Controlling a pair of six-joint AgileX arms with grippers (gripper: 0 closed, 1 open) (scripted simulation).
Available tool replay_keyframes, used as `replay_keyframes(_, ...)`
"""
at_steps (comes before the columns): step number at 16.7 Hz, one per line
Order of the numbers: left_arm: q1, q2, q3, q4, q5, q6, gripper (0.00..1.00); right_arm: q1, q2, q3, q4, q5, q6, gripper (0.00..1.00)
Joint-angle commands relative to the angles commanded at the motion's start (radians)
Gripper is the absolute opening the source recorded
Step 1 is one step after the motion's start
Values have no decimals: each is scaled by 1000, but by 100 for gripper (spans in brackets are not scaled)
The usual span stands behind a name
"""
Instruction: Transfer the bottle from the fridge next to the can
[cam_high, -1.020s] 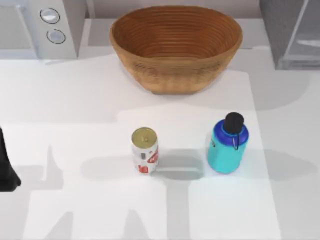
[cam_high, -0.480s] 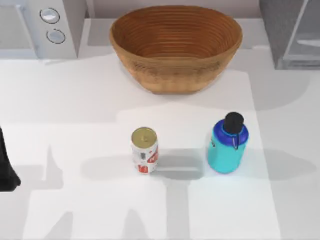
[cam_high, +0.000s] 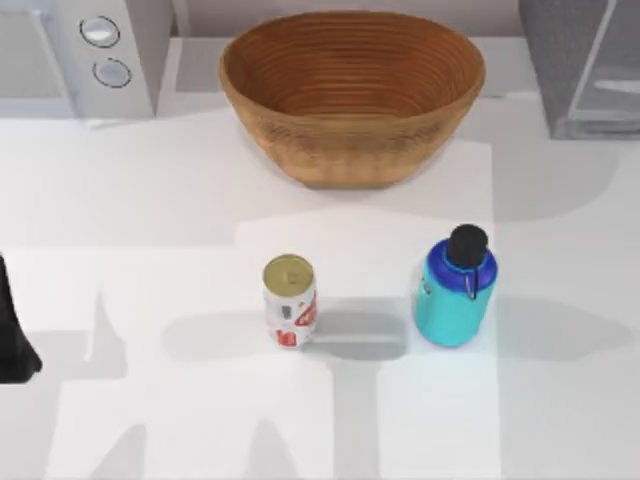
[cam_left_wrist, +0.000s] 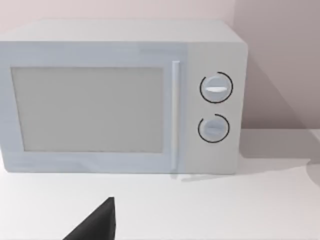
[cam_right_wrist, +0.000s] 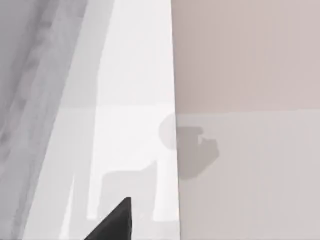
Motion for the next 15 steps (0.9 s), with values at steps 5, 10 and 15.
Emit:
replay_keyframes(5,0,0,0,0,0,0,100,76,-24,-25,173,32,168,100)
replay_keyframes(10,0,0,0,0,0,0,100,59,-16,-42,189,34,167,100)
replay_keyframes(15,0,0,0,0,0,0,100,164,-59,-72,271,141,263,100)
